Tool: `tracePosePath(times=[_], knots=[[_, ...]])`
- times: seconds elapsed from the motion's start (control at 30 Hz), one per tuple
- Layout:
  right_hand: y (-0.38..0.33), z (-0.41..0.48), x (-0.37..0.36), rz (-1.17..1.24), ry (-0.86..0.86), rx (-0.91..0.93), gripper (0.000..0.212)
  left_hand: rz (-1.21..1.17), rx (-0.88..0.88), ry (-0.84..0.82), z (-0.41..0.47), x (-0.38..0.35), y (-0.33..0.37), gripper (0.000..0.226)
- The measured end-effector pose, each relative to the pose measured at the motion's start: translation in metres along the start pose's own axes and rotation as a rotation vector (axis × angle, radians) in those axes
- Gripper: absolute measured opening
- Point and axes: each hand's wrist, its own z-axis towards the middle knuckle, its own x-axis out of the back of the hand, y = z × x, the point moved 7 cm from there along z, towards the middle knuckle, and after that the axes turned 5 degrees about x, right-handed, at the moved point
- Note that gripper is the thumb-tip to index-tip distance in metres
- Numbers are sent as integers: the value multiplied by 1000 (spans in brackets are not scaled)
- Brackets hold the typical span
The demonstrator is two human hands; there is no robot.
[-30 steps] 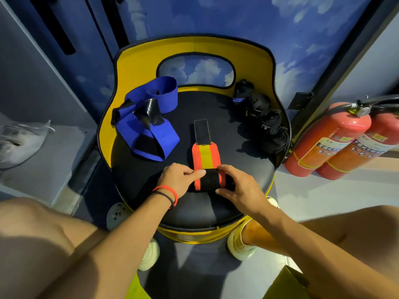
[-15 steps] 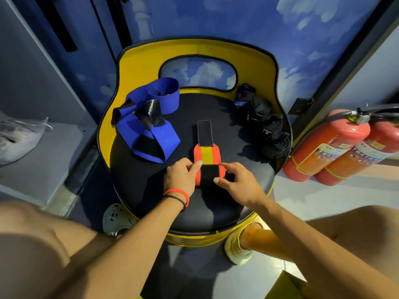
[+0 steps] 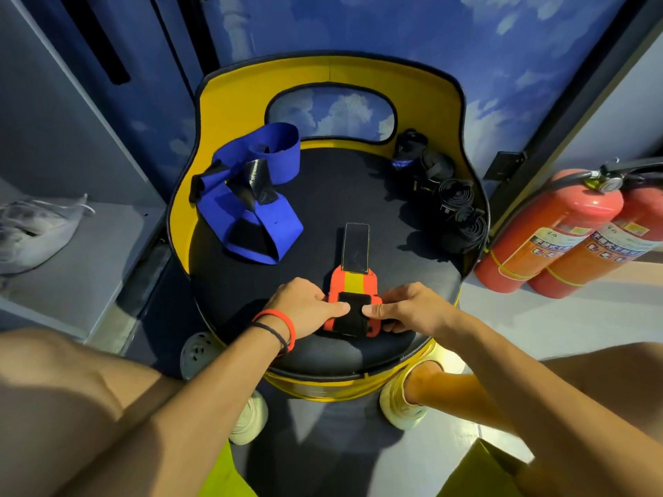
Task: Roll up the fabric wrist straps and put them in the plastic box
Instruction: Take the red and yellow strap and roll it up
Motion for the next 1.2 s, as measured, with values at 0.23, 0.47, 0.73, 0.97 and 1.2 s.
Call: tracePosePath(times=[0.23,0.47,0.73,0.97,1.2], knots=[[-1,3,8,-67,310,61,49,-105,138,-21,22,0,8,54],[-26,-17,-10,-485,464,631,30,-312,93,77,26,-2,7,41],[-23,1,0,-654,361,528,73,-409,-32,192,30,2,22,24],[-29,21,14,-633,167,413,70,-244,-132,-29,21,1,15,52],[-23,16,10,-518,-78,353,57,-296,-179,-188,7,-10,-2,35]])
